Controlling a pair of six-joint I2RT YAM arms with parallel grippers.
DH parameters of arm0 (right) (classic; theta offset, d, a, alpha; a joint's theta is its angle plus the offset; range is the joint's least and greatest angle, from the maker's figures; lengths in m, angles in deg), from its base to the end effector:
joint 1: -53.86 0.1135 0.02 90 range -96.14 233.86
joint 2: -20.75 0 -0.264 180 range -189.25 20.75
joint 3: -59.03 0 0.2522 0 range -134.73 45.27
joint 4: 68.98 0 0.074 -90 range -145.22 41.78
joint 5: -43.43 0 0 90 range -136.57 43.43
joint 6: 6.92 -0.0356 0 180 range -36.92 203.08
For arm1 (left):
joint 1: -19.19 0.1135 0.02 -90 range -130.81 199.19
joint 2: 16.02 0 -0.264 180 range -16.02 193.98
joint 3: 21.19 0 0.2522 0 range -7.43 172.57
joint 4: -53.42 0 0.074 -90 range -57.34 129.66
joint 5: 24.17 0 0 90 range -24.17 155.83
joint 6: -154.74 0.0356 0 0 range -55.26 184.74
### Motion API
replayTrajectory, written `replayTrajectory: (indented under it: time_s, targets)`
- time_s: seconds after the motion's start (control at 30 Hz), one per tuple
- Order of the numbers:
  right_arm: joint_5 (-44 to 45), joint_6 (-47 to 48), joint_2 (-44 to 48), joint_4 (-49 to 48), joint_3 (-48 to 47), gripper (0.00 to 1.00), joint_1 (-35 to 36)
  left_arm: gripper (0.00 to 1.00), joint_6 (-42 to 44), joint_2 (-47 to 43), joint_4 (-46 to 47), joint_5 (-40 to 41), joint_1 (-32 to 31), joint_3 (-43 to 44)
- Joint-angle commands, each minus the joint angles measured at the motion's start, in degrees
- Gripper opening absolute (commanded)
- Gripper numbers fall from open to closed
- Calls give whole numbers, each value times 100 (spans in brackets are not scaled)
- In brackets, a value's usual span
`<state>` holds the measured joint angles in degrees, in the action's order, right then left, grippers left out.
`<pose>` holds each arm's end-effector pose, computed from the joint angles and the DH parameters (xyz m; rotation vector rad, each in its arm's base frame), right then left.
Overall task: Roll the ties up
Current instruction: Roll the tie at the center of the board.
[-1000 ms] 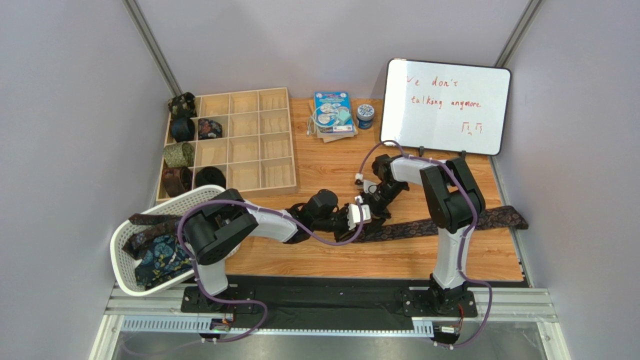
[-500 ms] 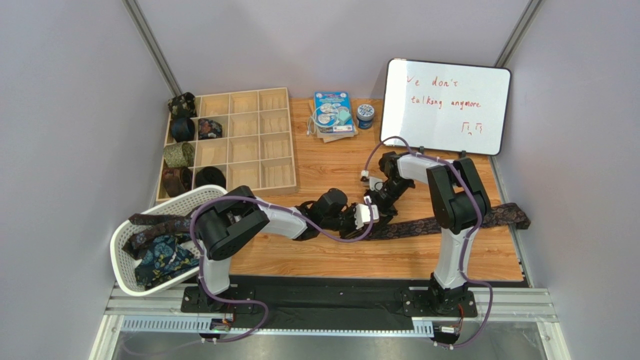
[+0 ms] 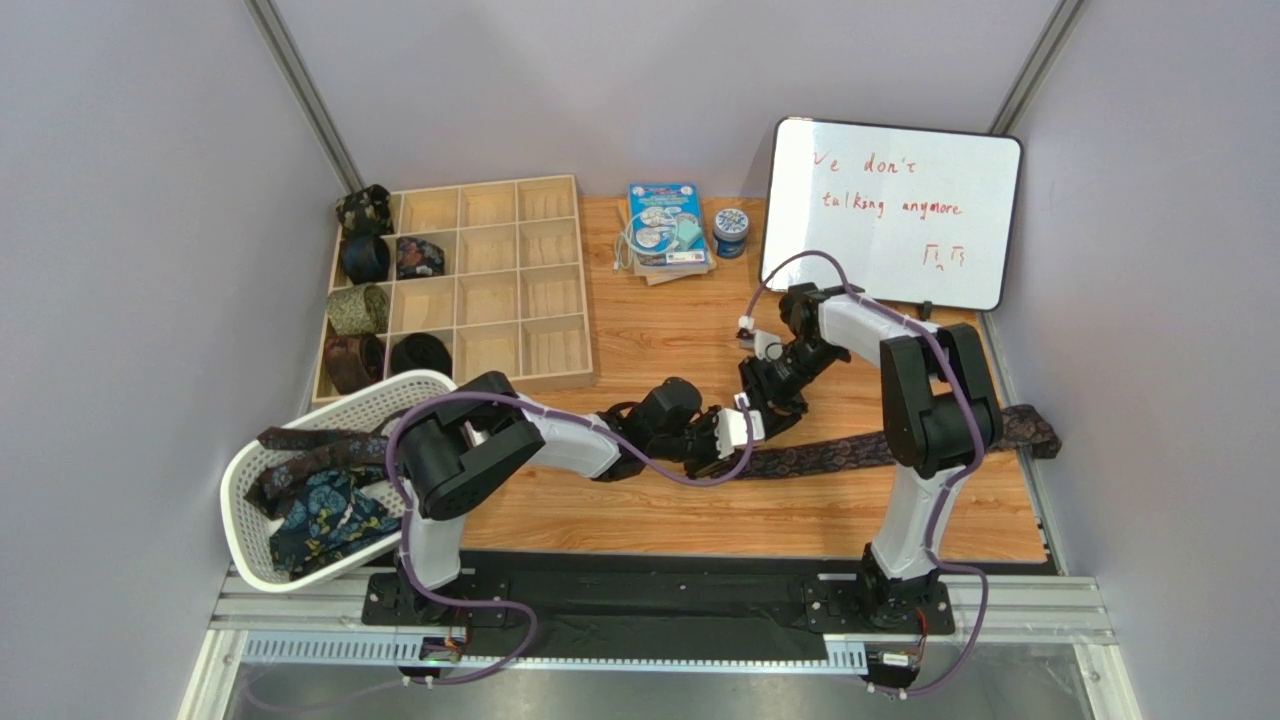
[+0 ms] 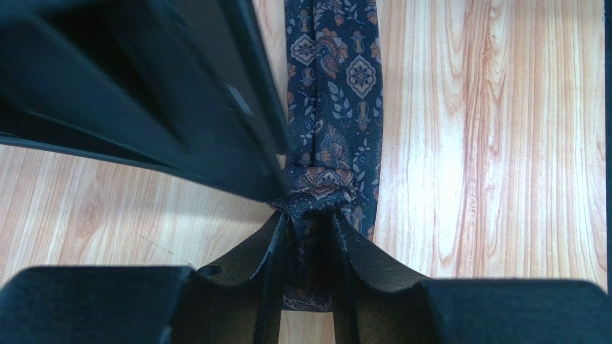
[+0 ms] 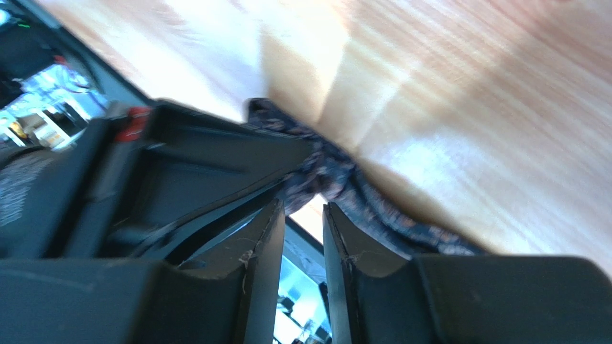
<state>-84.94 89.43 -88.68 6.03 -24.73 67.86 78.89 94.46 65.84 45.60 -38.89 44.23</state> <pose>0.3015 0.0979 0.1531 0.3999 -2.7369 -0.9425 0.1910 -0.3299 0.1244 1.4734 1.6544 -0.8159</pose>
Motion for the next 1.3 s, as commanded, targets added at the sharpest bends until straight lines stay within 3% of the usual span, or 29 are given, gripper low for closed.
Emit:
replayTrajectory:
  time_s: [0.0, 0.17, 0.53, 0.63, 0.67, 0.73, 0.83, 1.0, 1.07, 1.27]
  targets:
    - [-416, 95, 387, 185, -208, 36, -38, 32, 246, 633, -1774, 432, -54, -367]
    - [-435, -72, 282, 106, -93, 41, 103, 32, 246, 624, -1782, 441, -54, -376]
    - [101, -520, 115, -685, 504, 35, 340, 32, 272, 580, -1747, 441, -54, -402]
    - [180, -591, 45, -764, 513, 21, 349, 33, 281, 572, -1730, 432, -54, -402]
    - [198, -582, 53, -764, 522, 10, 340, 34, 281, 554, -1721, 432, -54, -402]
    - [365, -539, 88, -729, 583, 0, 340, 35, 237, 528, -1703, 441, -54, -411]
    - [716, -424, 123, -668, 671, 0, 314, 45, 176, 370, -1520, 467, -28, -551]
    - [954, -371, 1, -632, 680, 0, 279, 81, -290, -394, -738, -6, 280, -1008]
    - [1068, -406, -70, -632, 645, 0, 314, 89, -378, -807, -265, -86, 315, -1342]
    - [1104, -415, -308, -597, 584, 0, 332, 96, -300, -1221, -165, -524, 342, -1457]
